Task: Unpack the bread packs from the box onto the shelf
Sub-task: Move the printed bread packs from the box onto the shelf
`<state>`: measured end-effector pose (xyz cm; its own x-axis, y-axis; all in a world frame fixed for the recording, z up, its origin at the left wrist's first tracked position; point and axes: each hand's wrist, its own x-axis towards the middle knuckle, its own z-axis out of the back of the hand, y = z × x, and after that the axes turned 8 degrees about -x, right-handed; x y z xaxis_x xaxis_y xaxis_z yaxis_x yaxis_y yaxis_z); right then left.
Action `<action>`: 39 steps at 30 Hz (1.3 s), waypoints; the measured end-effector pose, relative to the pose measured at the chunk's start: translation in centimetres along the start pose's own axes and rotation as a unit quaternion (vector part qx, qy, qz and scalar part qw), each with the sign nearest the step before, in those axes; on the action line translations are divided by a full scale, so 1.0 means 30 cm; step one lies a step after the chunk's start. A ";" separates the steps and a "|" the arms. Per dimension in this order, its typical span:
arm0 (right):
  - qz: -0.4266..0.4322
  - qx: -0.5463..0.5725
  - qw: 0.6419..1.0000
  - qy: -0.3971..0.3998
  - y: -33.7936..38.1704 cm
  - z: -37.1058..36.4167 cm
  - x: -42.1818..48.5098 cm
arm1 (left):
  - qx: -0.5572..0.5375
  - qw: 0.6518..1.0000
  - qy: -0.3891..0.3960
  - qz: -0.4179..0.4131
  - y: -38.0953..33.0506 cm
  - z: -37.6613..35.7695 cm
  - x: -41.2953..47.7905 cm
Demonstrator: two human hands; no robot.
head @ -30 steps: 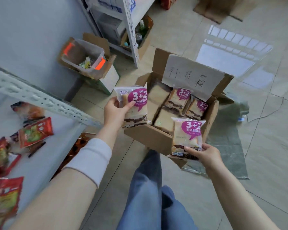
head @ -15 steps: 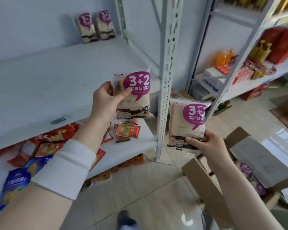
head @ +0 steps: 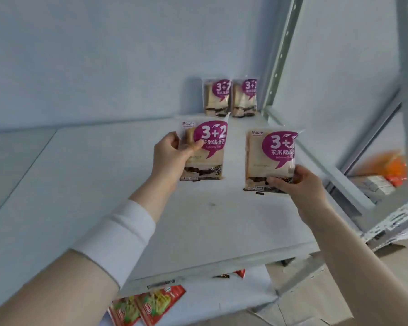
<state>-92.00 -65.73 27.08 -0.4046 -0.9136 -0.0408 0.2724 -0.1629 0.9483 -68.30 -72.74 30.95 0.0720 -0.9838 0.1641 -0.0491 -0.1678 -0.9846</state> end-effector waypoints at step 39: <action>0.067 -0.424 0.900 -0.074 0.101 -0.197 0.556 | 0.412 0.897 0.098 -0.125 0.180 -0.261 0.544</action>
<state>-92.76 -83.66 27.42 -0.4138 -0.8967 0.1574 0.8699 -0.3384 0.3588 -75.19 -90.18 28.79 -0.2018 -0.9276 0.3145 0.7027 -0.3608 -0.6132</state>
